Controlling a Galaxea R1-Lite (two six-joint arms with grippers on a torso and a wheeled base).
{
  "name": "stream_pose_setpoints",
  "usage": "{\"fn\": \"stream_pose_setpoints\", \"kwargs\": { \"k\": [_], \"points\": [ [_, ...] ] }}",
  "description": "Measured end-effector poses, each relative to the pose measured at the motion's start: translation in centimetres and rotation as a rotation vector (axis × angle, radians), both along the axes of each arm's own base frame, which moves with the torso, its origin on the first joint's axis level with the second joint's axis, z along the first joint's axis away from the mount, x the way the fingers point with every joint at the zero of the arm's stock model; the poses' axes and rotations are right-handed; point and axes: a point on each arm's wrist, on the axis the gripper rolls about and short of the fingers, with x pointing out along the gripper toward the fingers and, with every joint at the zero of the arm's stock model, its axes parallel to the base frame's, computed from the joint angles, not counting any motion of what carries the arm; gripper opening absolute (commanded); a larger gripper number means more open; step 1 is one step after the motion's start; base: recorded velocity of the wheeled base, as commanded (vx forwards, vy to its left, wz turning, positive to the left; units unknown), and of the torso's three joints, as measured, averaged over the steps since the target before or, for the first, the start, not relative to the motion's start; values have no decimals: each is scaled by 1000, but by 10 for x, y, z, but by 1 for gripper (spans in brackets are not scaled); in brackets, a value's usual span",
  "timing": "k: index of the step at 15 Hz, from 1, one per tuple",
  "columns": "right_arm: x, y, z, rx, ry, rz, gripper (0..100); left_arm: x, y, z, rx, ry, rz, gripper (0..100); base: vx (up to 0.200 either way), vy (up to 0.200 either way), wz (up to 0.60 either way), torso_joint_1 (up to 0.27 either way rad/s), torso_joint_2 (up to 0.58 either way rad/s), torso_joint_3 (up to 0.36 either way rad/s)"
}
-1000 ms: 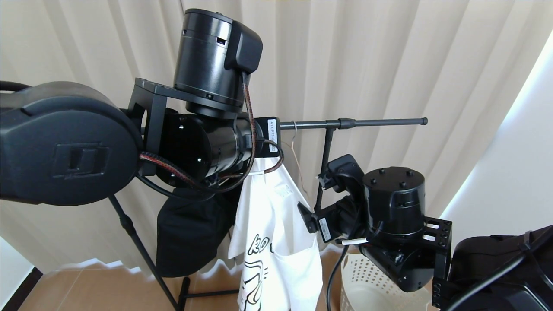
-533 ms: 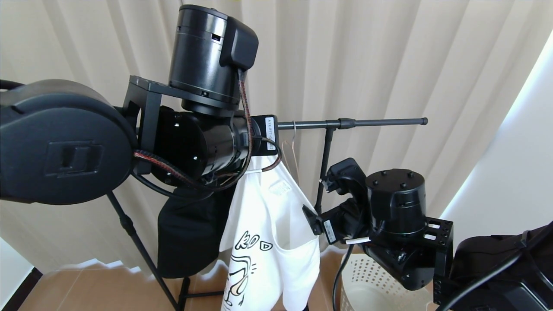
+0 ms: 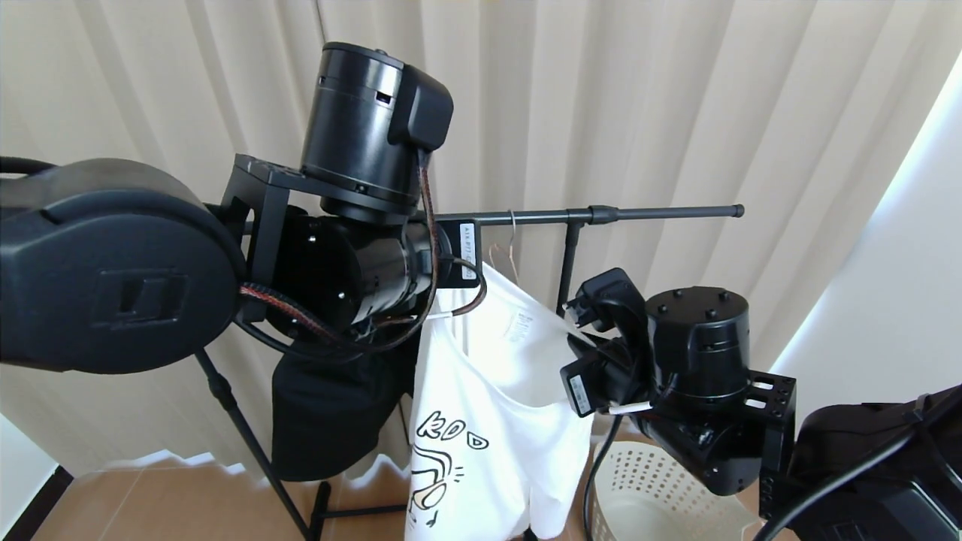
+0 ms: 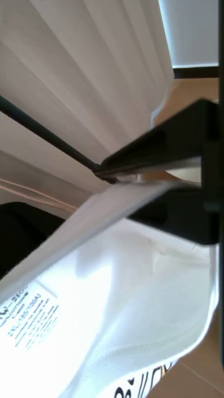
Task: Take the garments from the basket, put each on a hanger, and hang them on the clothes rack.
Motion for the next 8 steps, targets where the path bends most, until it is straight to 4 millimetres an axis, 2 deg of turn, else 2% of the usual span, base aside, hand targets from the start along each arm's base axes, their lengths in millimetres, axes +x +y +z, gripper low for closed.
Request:
{"fn": "stream_pose_setpoints", "kwargs": {
  "k": [5,8],
  "points": [
    [8,-32,28,27,-59,-23,0,-8,2,-33,75,88,-23,0,0,0,0,0,0,0],
    [7,-42,40,48,-91,-42,0,-20,-4,-52,108,134,-56,0,0,0,0,0,0,0]
  ]
}}
